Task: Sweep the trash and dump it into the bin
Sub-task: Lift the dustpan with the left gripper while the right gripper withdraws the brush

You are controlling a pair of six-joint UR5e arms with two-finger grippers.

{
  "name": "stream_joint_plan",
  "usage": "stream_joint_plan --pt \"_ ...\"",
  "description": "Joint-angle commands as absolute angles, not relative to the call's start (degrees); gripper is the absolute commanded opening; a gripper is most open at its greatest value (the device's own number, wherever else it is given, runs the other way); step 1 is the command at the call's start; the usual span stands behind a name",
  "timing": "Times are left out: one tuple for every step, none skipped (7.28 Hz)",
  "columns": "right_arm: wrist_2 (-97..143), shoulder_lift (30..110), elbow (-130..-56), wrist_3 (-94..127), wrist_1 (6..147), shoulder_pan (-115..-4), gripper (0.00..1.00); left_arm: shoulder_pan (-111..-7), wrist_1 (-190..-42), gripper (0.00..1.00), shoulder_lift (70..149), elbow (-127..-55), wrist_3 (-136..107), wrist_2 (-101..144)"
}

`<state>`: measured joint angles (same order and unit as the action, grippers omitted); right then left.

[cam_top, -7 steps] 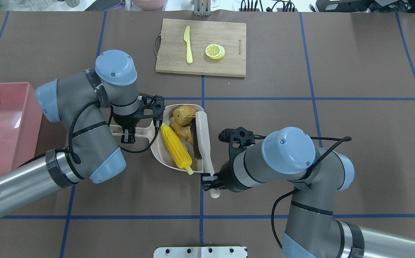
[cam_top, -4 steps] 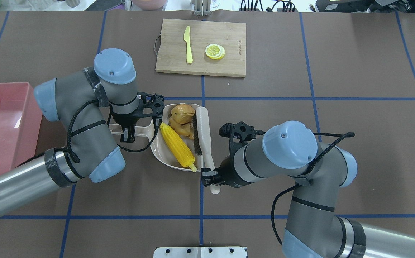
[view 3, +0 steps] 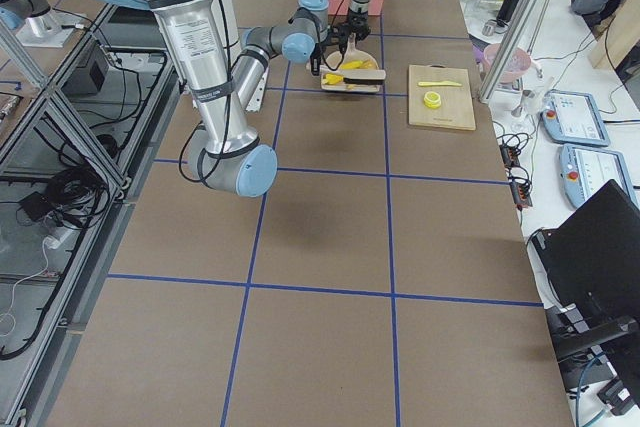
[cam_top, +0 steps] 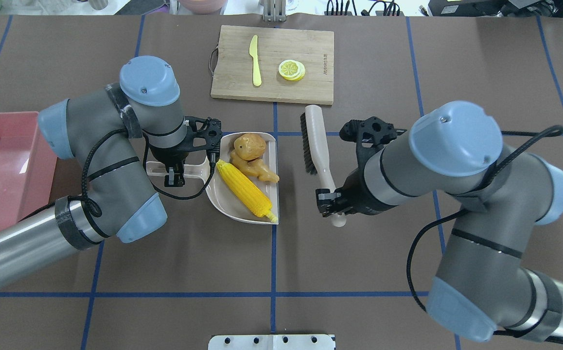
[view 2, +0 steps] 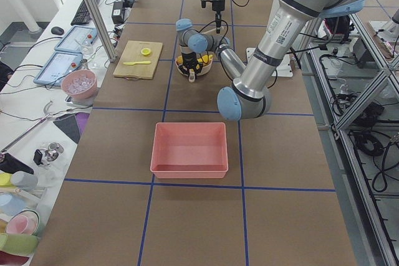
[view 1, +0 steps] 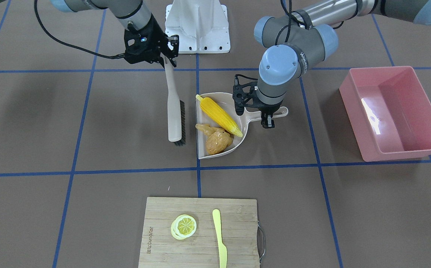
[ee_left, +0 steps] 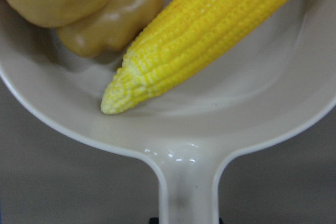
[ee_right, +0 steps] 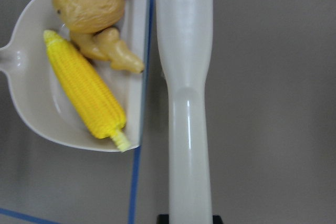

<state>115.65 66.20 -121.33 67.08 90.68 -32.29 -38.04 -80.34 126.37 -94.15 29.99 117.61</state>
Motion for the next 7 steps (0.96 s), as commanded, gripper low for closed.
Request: stream_joint_plan --pt "115.1 74.2 -125.9 56.3 96.3 -38.0 0.00 -38.1 -83.1 0.00 126.3 -94.2 27.1 117.7" --pt "114.9 79.1 -126.6 55.0 96.1 -39.4 0.00 -38.6 -86.4 0.00 126.3 -94.2 23.8 117.9" --pt "115.0 82.8 -126.5 54.9 95.8 -41.1 0.00 -39.4 -89.6 0.00 126.0 -94.9 19.9 117.9" --pt "115.0 85.1 -126.4 54.9 95.8 -42.7 0.00 -40.3 -92.8 0.00 125.8 -95.0 17.8 119.1" --pt "114.8 86.3 -125.2 55.1 95.9 -44.0 0.00 -40.8 -96.8 0.00 125.7 -94.9 14.7 119.9" --pt "114.8 86.4 -123.2 54.9 95.7 -45.0 0.00 -41.0 -99.9 0.00 125.6 -94.9 12.8 119.9" --pt "114.8 86.6 -120.8 55.0 93.1 -45.1 0.00 -41.7 -103.0 0.00 125.1 -95.1 10.6 120.0"
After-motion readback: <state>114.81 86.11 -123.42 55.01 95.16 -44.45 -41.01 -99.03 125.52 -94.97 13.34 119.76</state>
